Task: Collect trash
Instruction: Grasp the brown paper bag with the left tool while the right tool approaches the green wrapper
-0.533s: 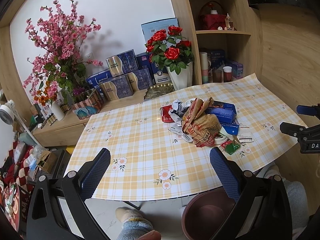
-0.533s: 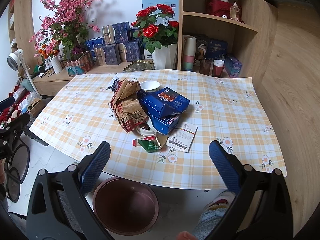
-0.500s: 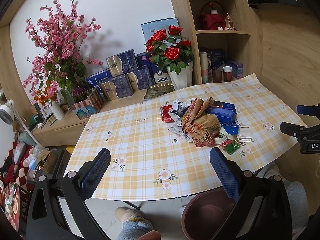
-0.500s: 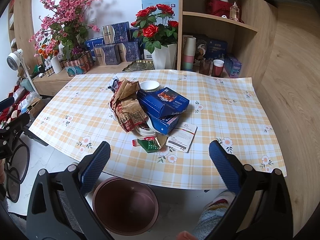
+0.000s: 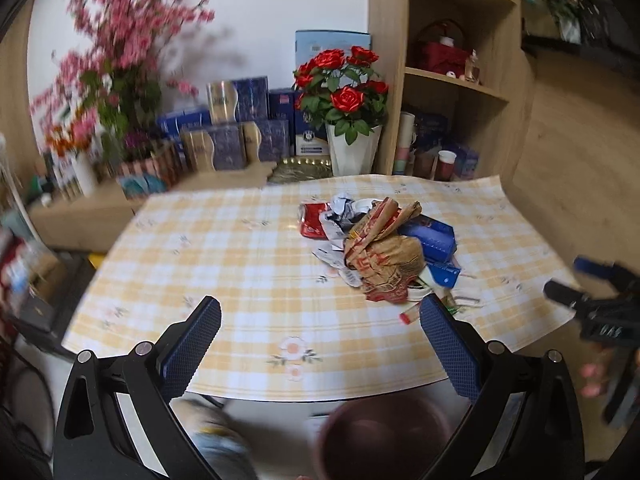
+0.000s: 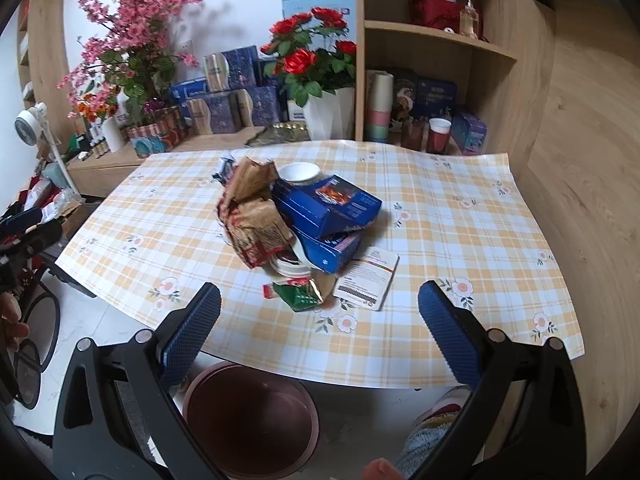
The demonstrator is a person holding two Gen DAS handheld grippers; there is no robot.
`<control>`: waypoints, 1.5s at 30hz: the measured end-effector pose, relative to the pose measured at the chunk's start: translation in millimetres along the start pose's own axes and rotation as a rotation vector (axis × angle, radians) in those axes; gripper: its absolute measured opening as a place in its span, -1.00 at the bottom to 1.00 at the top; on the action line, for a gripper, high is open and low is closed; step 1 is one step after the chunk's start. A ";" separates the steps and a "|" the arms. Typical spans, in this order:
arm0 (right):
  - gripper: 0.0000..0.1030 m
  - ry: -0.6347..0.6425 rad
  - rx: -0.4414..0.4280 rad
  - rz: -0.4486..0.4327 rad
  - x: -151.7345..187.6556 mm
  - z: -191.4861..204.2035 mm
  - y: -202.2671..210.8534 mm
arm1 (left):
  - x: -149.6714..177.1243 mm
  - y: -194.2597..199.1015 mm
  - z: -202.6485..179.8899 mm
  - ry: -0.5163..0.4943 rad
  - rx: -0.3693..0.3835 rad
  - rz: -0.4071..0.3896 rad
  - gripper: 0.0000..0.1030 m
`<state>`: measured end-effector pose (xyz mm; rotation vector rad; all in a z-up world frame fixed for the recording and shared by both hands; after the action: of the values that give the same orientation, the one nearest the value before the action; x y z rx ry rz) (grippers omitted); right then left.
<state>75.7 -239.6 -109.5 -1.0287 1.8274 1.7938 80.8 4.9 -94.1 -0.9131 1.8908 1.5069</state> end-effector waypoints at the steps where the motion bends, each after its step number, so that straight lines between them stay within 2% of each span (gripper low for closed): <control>1: 0.89 -0.008 -0.009 -0.002 1.5 -0.5 -3.2 | -0.4 -3.7 2.3 0.007 -0.007 0.004 0.89; 5: 0.89 -0.010 -0.009 0.006 7.0 -2.7 -15.7 | -0.5 -17.5 5.9 -0.010 -0.020 0.011 0.89; 8: 0.89 -0.013 -0.012 0.042 12.4 -5.1 -29.4 | -4.0 -25.9 8.7 -0.022 -0.032 -0.013 0.89; 11: 0.89 -0.019 -0.011 0.056 16.8 -8.4 -40.5 | -11.6 -32.9 8.4 -0.009 -0.003 -0.071 0.89; 13: 0.89 -0.014 0.006 0.067 19.4 -11.8 -49.0 | -15.3 -40.8 5.6 -0.012 0.014 -0.078 0.89; 15: 0.89 0.011 0.037 0.085 22.3 -14.5 -57.3 | -14.4 -55.2 -1.1 -0.033 0.051 -0.015 0.89; 16: 0.89 0.015 0.048 0.098 23.9 -16.0 -61.3 | -11.7 -64.3 -7.8 -0.043 0.095 0.035 0.89; 18: 0.89 -0.017 0.033 0.106 25.5 -20.3 -69.4 | -8.3 -81.9 -17.1 -0.053 0.148 0.104 0.89; 21: 0.89 -0.066 -0.016 0.115 28.3 -24.7 -79.7 | -9.0 -102.5 -28.2 -0.081 0.160 0.085 0.87; 23: 0.89 -0.069 -0.026 0.120 30.3 -25.7 -84.9 | -9.2 -121.7 -36.3 -0.086 0.191 0.111 0.53; 25: 0.89 -0.066 -0.035 0.125 32.7 -25.7 -89.1 | -12.5 -144.8 -44.8 -0.068 0.237 0.151 0.50; 29: 0.89 -0.071 -0.054 0.128 35.0 -27.2 -95.9 | -21.2 -183.9 -66.9 -0.133 0.245 0.150 0.50; 32: 0.89 -0.067 -0.063 0.125 35.4 -29.1 -98.2 | -22.4 -212.5 -80.3 -0.185 0.220 0.167 0.50; 37: 0.89 -0.055 -0.066 0.119 36.4 -31.8 -100.3 | -30.4 -240.0 -82.8 -0.121 0.223 0.197 0.48; 40: 0.89 -0.061 -0.070 0.123 38.5 -33.2 -102.1 | -31.3 -244.5 -87.7 -0.142 0.254 0.208 -0.32; 42: 0.89 -0.059 -0.070 0.116 38.9 -32.9 -101.5 | -30.3 -239.9 -88.6 -0.169 0.261 0.210 -0.47; 43: 0.89 -0.054 -0.070 0.110 38.9 -32.0 -100.8 | -29.7 -234.5 -88.2 -0.185 0.270 0.204 -0.96; 45: 0.89 -0.039 -0.075 0.104 38.8 -28.7 -101.0 | -28.2 -225.1 -84.8 -0.207 0.269 0.204 -0.96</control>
<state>129.0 -268.1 -203.7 -0.9337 1.8337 1.9429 274.7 -104.7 -189.3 -0.4372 2.0154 1.3553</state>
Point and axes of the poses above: each gripper's, at about its wrist camera, not at the fingertips, and y roughly against the way its jaws point, z to its left, x to its underside, the point moved 7 cm from there along -y, roughly the way its jaws point, and after that the axes turned 14 degrees about y, right-handed, at the moved point
